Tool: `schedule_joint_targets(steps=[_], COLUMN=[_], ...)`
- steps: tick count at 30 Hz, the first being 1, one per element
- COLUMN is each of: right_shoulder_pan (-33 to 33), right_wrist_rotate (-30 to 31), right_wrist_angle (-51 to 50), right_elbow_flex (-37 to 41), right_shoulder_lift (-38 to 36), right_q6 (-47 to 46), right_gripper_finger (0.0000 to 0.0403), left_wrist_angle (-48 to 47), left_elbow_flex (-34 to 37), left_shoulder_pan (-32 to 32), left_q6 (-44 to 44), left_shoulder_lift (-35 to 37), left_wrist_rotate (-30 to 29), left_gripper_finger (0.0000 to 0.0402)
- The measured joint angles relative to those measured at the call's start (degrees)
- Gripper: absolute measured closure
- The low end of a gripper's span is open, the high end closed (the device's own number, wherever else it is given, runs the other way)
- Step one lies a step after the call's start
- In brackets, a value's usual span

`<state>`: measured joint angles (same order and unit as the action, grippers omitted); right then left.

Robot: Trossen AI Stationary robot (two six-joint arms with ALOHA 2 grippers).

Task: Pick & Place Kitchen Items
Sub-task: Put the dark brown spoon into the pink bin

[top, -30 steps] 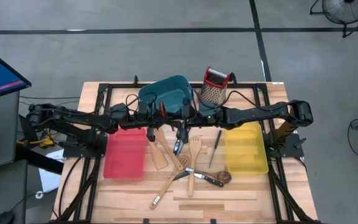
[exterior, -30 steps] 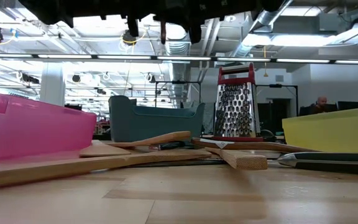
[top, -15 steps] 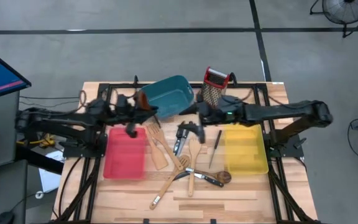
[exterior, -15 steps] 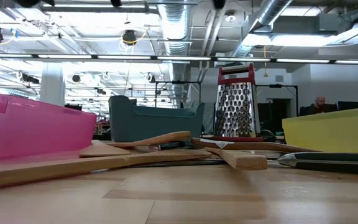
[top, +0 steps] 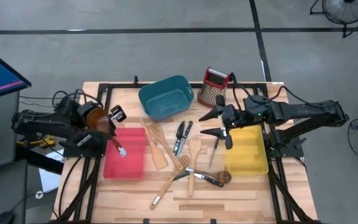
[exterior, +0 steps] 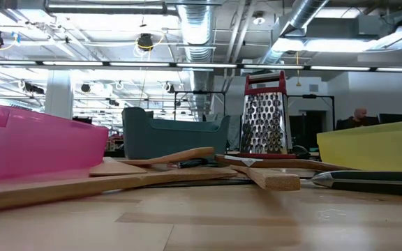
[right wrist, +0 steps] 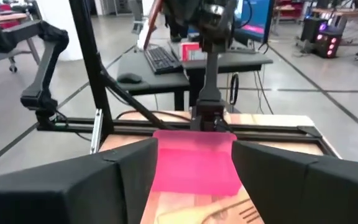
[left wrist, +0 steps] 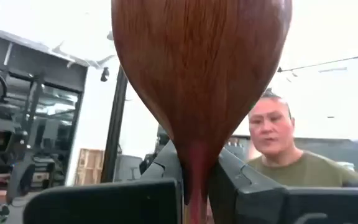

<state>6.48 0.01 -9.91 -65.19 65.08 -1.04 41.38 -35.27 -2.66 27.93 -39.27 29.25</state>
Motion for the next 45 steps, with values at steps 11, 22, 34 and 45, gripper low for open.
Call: schedule_joint_targets(steps=[11, 22, 34, 45], right_shoulder_pan=[0.16, 0.19, 0.26, 0.26], right_wrist_rotate=[0.06, 0.31, 2.88, 2.86], right_wrist_angle=[-4.82, -7.45, -8.28, -8.26], right_elbow_flex=[0.02, 0.00, 0.00, 0.00], right_shoulder_lift=[3.57, 4.50, 4.57, 4.57], right_q6=[-5.91, -8.47, -8.03, -8.02], right_gripper_finger=[0.0201, 0.0216, 0.0222, 0.0225], left_wrist_angle=[-43.42, -73.29, -88.38, -90.24], left_elbow_flex=[0.02, 0.02, 0.02, 0.03], left_shoulder_pan=[0.16, -0.83, -6.73, -9.44], left_q6=[10.33, 27.17, 43.86, 47.21], left_shoulder_lift=[-0.11, -0.70, -8.92, -20.01], left_wrist_rotate=[-23.36, -43.36, -45.91, -44.72], left_gripper_finger=[0.0385, 0.0385, 0.0385, 0.0385])
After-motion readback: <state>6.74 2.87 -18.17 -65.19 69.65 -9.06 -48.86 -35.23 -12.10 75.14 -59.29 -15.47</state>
